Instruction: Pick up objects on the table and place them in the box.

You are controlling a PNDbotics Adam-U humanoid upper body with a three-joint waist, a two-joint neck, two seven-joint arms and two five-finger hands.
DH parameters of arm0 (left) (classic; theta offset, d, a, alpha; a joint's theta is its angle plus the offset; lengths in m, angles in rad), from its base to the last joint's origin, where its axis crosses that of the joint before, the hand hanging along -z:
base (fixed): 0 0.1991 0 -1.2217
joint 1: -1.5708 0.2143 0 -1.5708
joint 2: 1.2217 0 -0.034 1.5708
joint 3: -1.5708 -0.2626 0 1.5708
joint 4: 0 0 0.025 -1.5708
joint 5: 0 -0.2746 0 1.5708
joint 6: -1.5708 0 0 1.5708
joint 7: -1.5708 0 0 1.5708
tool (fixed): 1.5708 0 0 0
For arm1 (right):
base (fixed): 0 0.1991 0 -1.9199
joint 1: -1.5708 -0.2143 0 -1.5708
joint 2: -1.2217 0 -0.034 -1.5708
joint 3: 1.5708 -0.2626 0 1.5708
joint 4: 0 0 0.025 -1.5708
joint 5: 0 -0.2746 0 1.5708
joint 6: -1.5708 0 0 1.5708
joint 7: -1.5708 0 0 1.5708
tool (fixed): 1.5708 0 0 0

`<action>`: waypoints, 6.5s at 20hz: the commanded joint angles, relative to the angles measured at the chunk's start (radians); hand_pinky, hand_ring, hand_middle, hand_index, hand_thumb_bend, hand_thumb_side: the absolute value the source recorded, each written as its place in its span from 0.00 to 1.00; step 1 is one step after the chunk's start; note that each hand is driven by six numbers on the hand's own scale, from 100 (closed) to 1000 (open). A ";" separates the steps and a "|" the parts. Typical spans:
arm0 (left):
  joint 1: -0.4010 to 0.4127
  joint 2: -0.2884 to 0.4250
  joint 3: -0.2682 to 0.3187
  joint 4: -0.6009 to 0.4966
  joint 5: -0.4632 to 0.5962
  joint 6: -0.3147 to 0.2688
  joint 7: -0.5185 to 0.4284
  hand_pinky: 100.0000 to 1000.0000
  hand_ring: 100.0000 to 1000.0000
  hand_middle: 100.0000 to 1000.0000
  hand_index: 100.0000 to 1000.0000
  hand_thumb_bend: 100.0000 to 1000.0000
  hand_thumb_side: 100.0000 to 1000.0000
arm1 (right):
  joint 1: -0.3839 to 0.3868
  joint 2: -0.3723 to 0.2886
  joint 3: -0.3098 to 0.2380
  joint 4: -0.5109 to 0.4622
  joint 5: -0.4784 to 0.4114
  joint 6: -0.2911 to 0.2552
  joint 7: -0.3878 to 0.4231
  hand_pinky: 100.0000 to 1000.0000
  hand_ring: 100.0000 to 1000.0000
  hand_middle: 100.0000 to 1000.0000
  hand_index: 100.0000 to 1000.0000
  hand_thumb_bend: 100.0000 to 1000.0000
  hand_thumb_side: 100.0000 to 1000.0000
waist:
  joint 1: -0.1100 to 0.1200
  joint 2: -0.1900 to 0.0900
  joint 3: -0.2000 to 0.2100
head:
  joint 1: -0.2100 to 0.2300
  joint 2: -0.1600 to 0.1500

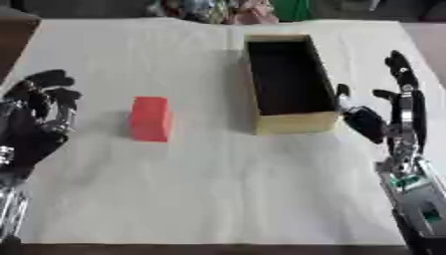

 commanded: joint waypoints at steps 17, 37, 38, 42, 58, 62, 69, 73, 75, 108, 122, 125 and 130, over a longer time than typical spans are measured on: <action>-0.240 0.589 -0.192 0.005 -0.319 -0.027 -0.318 0.83 0.68 0.71 0.84 0.54 0.10 | -0.004 -0.030 0.012 -0.015 0.008 -0.003 0.013 0.73 1.00 0.90 1.00 0.22 0.00 | 0.024 -0.033 -0.027 | 0.020 0.003; -0.537 0.417 -0.410 0.362 -0.552 -0.043 -0.506 0.79 0.65 0.68 0.85 0.61 0.17 | 0.001 -0.026 0.022 -0.006 0.004 -0.009 0.017 0.73 1.00 0.91 1.00 0.20 0.00 | 0.034 -0.041 -0.044 | 0.030 0.013; -0.540 0.410 -0.414 0.374 -0.558 -0.047 -0.511 0.79 0.65 0.68 0.85 0.60 0.17 | 0.001 -0.025 0.022 -0.006 0.003 -0.009 0.017 0.73 1.00 0.91 1.00 0.20 0.00 | 0.034 -0.041 -0.045 | 0.030 0.013; -0.552 0.381 -0.424 0.414 -0.575 -0.062 -0.526 0.79 0.65 0.68 0.85 0.60 0.17 | 0.001 -0.024 0.023 -0.005 0.002 -0.011 0.018 0.73 1.00 0.91 1.00 0.20 0.00 | 0.034 -0.039 -0.046 | 0.031 0.012; -0.590 0.264 -0.442 0.550 -0.640 -0.088 -0.531 0.81 0.66 0.72 0.86 0.57 0.17 | -0.003 -0.016 0.025 -0.004 -0.002 -0.018 0.023 0.73 1.00 0.91 1.00 0.17 0.00 | 0.032 -0.033 -0.054 | 0.034 0.004; -0.591 0.252 -0.442 0.575 -0.657 -0.094 -0.529 0.80 0.64 0.67 0.83 0.52 0.17 | -0.003 -0.016 0.025 -0.003 -0.004 -0.019 0.023 0.73 1.00 0.91 1.00 0.16 0.00 | 0.032 -0.032 -0.055 | 0.034 0.003; -0.591 0.250 -0.430 0.577 -0.679 -0.088 -0.511 0.77 0.53 0.40 0.71 0.33 0.15 | -0.004 -0.016 0.024 -0.003 -0.003 -0.020 0.028 0.73 1.00 0.91 1.00 0.15 0.00 | 0.032 -0.032 -0.055 | 0.031 0.002; -0.605 0.254 -0.418 0.549 -0.661 -0.081 -0.496 0.77 0.52 0.37 0.70 0.30 0.14 | -0.004 -0.016 0.024 -0.002 -0.002 -0.020 0.029 0.73 1.00 0.91 1.00 0.14 0.00 | 0.031 -0.034 -0.056 | 0.031 0.002; -0.620 0.252 -0.408 0.533 -0.649 -0.072 -0.485 0.77 0.52 0.37 0.70 0.28 0.14 | -0.004 -0.016 0.026 -0.002 -0.002 -0.021 0.033 0.73 1.00 0.91 1.00 0.14 0.00 | 0.030 -0.035 -0.056 | 0.032 0.003; -0.842 -0.089 -0.418 0.734 -0.735 -0.281 -0.362 0.87 0.73 0.80 0.89 0.50 0.07 | -0.080 0.055 0.107 -0.001 -0.013 -0.047 0.135 0.74 1.00 0.91 1.00 0.09 0.00 | 0.005 -0.006 -0.185 | 0.107 -0.042; -0.793 0.045 -0.403 0.449 -0.476 -0.218 -0.351 0.90 0.70 0.75 0.86 0.30 0.04 | -0.062 0.038 0.089 0.002 -0.009 -0.049 0.112 0.74 1.00 0.91 1.00 0.08 0.00 | 0.020 -0.016 -0.139 | 0.071 -0.035; -0.740 0.119 -0.361 0.302 -0.325 -0.128 -0.272 0.90 0.67 0.71 0.83 0.21 0.01 | -0.059 0.026 0.076 0.000 -0.005 -0.046 0.101 0.74 1.00 0.91 1.00 0.07 0.00 | 0.023 -0.017 -0.118 | 0.054 -0.035; -0.637 0.213 -0.297 0.083 -0.174 -0.018 -0.186 0.90 0.67 0.71 0.83 0.21 0.00 | -0.057 0.013 0.063 -0.005 -0.002 -0.040 0.087 0.74 1.00 0.91 1.00 0.07 0.00 | 0.023 -0.017 -0.099 | 0.043 -0.039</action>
